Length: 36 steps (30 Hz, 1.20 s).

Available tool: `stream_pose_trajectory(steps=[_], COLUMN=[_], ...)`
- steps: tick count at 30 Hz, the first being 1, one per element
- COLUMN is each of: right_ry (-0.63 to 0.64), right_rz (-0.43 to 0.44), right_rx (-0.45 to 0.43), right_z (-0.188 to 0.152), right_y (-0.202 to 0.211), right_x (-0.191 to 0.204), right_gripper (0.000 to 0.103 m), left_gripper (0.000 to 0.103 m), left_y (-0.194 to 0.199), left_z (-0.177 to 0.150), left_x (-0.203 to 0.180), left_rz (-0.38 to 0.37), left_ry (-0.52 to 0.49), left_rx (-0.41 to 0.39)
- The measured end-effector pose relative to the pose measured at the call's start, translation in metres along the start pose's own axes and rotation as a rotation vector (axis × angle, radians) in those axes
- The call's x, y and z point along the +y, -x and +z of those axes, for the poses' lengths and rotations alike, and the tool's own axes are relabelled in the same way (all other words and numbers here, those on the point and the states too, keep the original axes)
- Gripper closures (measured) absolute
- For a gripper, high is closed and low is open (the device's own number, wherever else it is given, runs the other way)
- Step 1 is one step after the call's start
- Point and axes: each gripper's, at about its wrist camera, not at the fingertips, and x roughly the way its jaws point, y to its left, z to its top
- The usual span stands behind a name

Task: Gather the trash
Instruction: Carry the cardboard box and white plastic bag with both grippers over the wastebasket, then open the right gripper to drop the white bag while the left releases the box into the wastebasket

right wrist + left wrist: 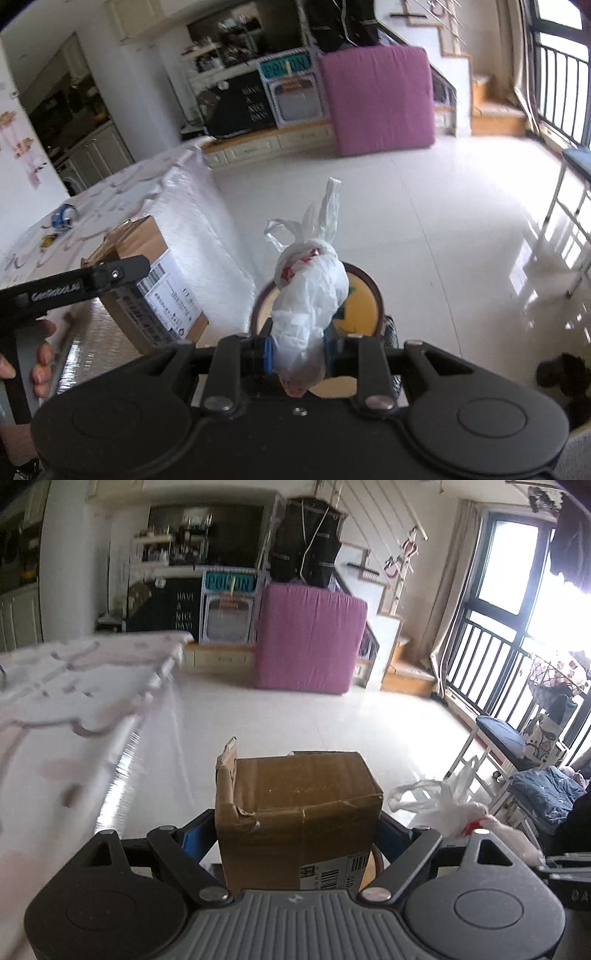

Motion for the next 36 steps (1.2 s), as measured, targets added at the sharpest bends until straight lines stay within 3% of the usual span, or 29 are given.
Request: stream_pose_trajectory(steps=[8, 20, 26, 31, 36], right_ry=[-0.028, -0.018, -0.019, 0.016, 0.046], right_rz=[-0.018, -0.034, -0.032, -0.054, -0.068], right_rx=[0.101, 0.326, 0.452, 0.521, 0.601], right_z=[0.002, 0.015, 0.028, 0.037, 0.04], right_y=[-0.053, -0.151, -0.191, -0.226, -0.262], right_x=[-0.042, -0.065, -0.067, -0.065, -0.057], right_gripper=[0.077, 0.077, 0.077, 0.076, 0.076], left_gripper=[0.015, 0.015, 0.015, 0.015, 0.015], left_y=[-0.104, -0.241, -0.278, -0.291, -0.294], left_z=[-0.015, -0.072, -0.099, -0.114, -0.129], left_x=[-0.014, -0.02, -0.017, -0.015, -0.019], left_rz=[-0.042, -0.082, -0.074, -0.079, -0.035], left_ry=[0.058, -0.029, -0.073, -0.135, -0.21], left_rx=[0.066, 0.193, 0.258, 0.304, 0.316])
